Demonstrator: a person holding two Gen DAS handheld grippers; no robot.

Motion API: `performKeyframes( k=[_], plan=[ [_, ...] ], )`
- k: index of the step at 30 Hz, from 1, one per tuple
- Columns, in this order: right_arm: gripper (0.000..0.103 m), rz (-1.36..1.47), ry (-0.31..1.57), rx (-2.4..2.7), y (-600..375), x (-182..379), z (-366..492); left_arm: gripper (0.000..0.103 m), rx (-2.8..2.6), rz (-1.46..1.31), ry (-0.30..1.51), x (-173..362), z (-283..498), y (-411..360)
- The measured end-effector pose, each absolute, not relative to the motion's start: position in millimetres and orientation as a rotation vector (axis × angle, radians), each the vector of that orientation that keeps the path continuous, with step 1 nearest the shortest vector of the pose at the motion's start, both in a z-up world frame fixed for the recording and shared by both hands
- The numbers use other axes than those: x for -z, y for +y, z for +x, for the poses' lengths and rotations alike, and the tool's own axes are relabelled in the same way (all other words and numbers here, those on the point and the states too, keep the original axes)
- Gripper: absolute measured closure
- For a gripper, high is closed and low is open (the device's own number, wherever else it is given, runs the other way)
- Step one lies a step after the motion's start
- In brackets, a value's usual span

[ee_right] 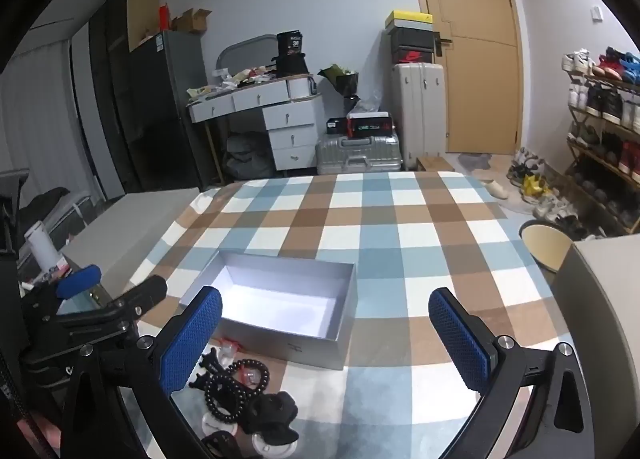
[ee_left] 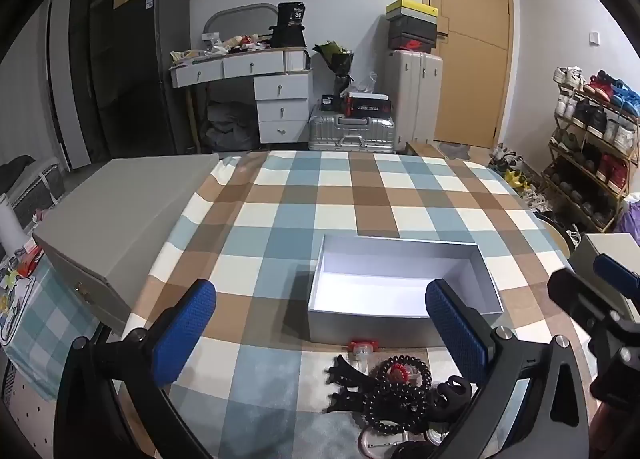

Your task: Organize jewelry

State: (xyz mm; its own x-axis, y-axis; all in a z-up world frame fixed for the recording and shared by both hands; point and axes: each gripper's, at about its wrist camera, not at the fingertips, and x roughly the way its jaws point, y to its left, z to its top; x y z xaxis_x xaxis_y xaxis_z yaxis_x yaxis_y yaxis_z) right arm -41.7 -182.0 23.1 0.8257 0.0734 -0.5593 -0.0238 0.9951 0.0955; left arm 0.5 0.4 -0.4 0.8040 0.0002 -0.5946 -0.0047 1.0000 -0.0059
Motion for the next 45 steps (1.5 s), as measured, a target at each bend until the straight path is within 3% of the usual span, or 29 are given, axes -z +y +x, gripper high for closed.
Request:
performKeyframes(
  k=[45],
  plan=[
    [0.000, 0.068, 0.577, -0.079, -172, -23, -44, 0.001, 0.006, -0.029, 0.648, 2, 0, 7]
  ],
)
